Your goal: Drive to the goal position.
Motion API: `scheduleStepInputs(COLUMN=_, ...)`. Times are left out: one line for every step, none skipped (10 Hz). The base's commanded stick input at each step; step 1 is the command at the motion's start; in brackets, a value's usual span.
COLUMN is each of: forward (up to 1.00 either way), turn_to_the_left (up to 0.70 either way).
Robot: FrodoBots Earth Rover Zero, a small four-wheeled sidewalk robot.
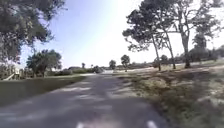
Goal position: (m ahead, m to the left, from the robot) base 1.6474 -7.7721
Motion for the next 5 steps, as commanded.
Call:
scheduleStepInputs(forward=0.97, turn_to_the_left=0.02)
scheduleStepInputs(forward=0.92, turn_to_the_left=0.02)
scheduleStepInputs(forward=0.89, turn_to_the_left=0.02)
scheduleStepInputs(forward=0.87, turn_to_the_left=0.02)
scheduleStepInputs(forward=0.87, turn_to_the_left=0.03)
